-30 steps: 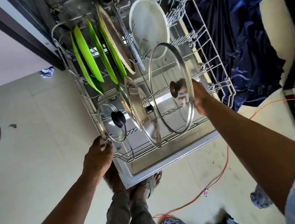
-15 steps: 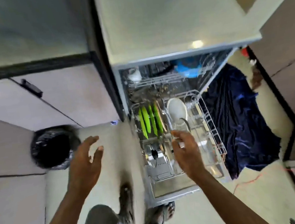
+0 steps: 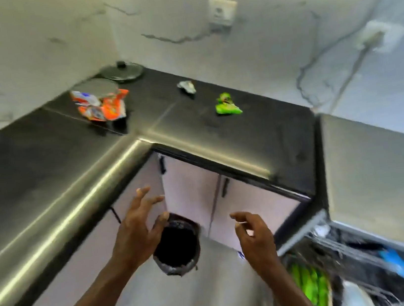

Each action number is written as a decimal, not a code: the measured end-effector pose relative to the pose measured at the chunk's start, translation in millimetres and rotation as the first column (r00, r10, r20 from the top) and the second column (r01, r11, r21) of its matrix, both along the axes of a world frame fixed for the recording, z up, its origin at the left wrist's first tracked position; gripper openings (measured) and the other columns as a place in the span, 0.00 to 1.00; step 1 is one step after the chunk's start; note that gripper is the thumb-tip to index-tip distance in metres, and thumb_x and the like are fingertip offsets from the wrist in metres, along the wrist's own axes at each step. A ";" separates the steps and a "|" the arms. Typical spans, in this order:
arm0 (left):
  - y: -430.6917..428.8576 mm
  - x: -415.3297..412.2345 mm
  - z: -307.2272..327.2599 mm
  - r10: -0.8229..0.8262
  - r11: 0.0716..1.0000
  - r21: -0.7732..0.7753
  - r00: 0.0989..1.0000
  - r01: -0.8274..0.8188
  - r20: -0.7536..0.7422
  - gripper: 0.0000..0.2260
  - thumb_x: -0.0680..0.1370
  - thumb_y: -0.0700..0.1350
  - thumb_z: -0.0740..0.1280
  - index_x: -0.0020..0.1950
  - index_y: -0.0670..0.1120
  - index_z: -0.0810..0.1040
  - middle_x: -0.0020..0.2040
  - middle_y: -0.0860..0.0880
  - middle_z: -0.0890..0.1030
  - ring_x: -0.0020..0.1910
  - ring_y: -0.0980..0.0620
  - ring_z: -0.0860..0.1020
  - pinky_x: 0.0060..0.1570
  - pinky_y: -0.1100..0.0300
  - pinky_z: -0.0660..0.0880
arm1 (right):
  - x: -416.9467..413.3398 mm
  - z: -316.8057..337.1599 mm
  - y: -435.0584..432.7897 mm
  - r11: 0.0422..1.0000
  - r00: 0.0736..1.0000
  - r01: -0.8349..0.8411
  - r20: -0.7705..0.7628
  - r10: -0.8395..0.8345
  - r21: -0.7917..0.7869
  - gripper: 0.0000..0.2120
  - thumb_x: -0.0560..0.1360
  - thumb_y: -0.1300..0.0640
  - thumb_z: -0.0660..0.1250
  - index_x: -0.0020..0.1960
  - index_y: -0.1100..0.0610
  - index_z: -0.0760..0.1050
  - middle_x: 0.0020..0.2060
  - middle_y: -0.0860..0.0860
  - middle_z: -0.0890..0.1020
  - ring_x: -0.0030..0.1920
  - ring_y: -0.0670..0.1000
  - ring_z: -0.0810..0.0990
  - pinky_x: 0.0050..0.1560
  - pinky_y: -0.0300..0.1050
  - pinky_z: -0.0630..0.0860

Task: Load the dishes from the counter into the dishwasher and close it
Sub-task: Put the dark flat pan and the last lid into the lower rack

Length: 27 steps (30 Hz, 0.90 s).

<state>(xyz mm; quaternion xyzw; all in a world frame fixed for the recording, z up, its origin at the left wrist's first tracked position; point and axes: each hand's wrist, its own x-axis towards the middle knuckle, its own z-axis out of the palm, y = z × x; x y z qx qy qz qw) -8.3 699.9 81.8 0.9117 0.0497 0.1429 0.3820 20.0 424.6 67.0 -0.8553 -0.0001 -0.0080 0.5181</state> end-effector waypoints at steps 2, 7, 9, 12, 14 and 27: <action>44.6 15.2 0.3 0.054 0.998 0.027 0.999 -0.054 -0.004 0.18 0.79 0.46 0.74 0.69 0.47 0.80 0.80 0.45 0.68 0.81 0.46 0.64 0.73 0.50 0.67 | 25.0 2.4 42.0 0.998 0.998 -0.064 -0.006 0.063 -0.016 0.16 0.77 0.66 0.67 0.53 0.45 0.81 0.50 0.43 0.83 0.48 0.39 0.80 0.47 0.29 0.73; 141.0 58.3 -4.5 0.169 0.986 0.020 0.984 -0.168 -0.063 0.22 0.78 0.51 0.74 0.71 0.49 0.78 0.80 0.46 0.67 0.79 0.47 0.66 0.74 0.52 0.66 | 67.6 11.9 135.5 0.973 0.973 -0.229 -0.033 0.229 -0.023 0.15 0.78 0.64 0.67 0.53 0.44 0.80 0.52 0.45 0.82 0.49 0.40 0.80 0.46 0.26 0.73; 168.8 84.2 -12.2 0.217 0.976 0.019 0.973 -0.216 -0.075 0.24 0.78 0.53 0.74 0.72 0.50 0.77 0.80 0.46 0.67 0.80 0.47 0.65 0.76 0.50 0.66 | 93.8 16.3 163.1 0.948 0.948 -0.317 -0.051 0.315 -0.038 0.14 0.79 0.62 0.67 0.52 0.41 0.79 0.53 0.43 0.82 0.50 0.40 0.81 0.47 0.27 0.74; 193.7 121.8 -25.7 0.304 0.953 0.023 0.949 -0.303 -0.087 0.28 0.77 0.55 0.74 0.75 0.51 0.72 0.80 0.45 0.66 0.81 0.45 0.63 0.77 0.47 0.66 | 137.7 23.3 197.9 0.915 0.916 -0.399 -0.070 0.396 -0.050 0.14 0.80 0.62 0.66 0.53 0.42 0.79 0.55 0.44 0.82 0.52 0.41 0.81 0.50 0.30 0.75; 206.8 151.7 -37.2 0.336 0.942 0.075 0.932 -0.329 -0.133 0.31 0.78 0.58 0.72 0.78 0.51 0.68 0.82 0.44 0.62 0.82 0.44 0.59 0.77 0.42 0.66 | 170.8 27.0 222.3 0.895 0.896 -0.442 -0.080 0.437 -0.063 0.14 0.80 0.62 0.66 0.53 0.42 0.79 0.54 0.44 0.82 0.51 0.41 0.81 0.51 0.34 0.75; 282.7 277.4 -102.2 0.641 0.719 0.532 0.724 -0.448 -0.256 0.41 0.78 0.75 0.42 0.85 0.53 0.54 0.86 0.43 0.51 0.85 0.42 0.47 0.80 0.34 0.46 | 513.5 53.5 437.1 0.843 0.868 -0.459 0.060 0.492 -0.280 0.08 0.76 0.56 0.68 0.51 0.53 0.85 0.43 0.48 0.86 0.43 0.47 0.81 0.48 0.43 0.75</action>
